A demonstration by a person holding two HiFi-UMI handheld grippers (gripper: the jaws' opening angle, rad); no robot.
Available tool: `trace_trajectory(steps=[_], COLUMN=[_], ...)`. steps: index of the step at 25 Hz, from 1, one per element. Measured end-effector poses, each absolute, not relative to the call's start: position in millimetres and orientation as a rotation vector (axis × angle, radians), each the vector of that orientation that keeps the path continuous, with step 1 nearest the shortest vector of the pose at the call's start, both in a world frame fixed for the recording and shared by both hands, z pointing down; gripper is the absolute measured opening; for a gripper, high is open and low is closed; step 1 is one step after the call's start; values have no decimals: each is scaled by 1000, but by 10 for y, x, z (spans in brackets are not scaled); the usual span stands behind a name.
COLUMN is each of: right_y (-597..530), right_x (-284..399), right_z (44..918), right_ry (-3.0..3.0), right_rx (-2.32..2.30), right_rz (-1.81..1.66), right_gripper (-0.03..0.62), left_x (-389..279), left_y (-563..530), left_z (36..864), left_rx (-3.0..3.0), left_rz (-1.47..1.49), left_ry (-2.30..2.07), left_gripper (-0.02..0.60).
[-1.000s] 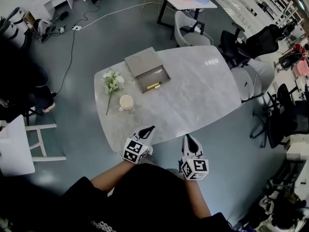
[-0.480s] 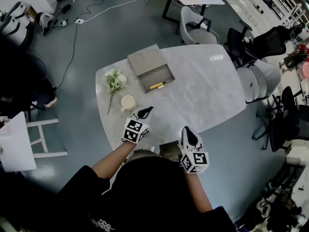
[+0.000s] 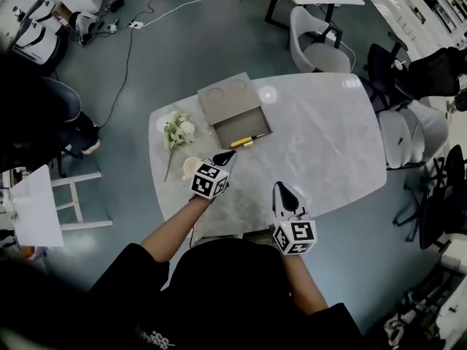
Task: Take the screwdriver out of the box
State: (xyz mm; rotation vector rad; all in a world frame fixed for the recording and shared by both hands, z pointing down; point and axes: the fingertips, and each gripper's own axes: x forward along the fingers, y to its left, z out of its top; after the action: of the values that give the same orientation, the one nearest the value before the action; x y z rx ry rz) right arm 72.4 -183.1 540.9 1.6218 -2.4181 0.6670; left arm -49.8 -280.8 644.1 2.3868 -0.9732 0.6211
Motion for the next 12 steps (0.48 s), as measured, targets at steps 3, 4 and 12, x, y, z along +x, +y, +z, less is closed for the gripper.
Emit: trace_trajectory(steps=[3,4,12], right_y=[-2089,-2159,-2594], right_x=[776,798,1054], right_z=[5493,5521,5706], right_ry=[-2435,-2437,-2417], right_rx=[1588,1576,1552], right_rz=[696,704,763], right_gripper=[11,11,11], left_x=[-422,-406,-459], left_y=[-3116,-3200,-3642], left_z=[6669,6758,7428], left_rx=[2391,2379,2290], left_rz=[751,782,985], left_ry=[-930,-916,-798], left_gripper=[18,18,21])
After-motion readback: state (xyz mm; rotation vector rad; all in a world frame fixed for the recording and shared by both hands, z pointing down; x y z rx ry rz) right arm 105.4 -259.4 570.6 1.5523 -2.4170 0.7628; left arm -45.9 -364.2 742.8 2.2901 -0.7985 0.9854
